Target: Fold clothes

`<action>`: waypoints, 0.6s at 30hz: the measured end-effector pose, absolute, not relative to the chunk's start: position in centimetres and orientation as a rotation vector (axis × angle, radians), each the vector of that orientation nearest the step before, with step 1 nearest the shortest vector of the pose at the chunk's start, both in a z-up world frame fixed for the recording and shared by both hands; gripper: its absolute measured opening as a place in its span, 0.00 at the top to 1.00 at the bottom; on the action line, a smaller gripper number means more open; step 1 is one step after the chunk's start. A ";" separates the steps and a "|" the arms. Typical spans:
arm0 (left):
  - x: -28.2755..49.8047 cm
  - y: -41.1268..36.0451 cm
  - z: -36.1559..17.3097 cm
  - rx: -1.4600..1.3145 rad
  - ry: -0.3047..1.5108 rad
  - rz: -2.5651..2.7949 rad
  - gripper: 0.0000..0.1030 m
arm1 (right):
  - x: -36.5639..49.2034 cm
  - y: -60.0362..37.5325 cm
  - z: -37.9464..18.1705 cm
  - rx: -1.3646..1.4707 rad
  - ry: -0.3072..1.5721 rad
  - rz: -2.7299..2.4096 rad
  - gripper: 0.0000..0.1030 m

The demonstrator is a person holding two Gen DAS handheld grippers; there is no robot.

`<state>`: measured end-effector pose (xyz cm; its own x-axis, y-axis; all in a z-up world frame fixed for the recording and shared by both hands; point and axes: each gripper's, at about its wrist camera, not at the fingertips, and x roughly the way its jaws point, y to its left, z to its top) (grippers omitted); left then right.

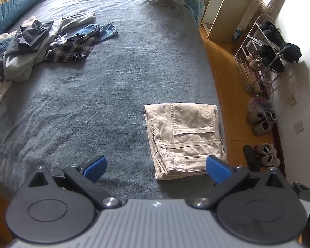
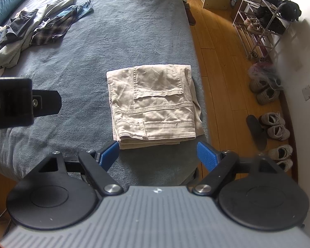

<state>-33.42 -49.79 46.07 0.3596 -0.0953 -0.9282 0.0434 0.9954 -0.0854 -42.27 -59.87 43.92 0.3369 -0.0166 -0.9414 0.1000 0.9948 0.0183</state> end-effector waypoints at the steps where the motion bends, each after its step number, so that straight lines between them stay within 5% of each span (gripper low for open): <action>1: -33.4 -49.8 46.1 -0.046 1.199 -0.089 0.00 | -42.3 -59.9 43.9 0.078 1.225 -0.077 0.20; 18: -33.8 -49.8 46.2 -0.043 1.198 -0.089 0.00 | -42.5 -59.8 44.2 0.067 1.221 -0.079 0.20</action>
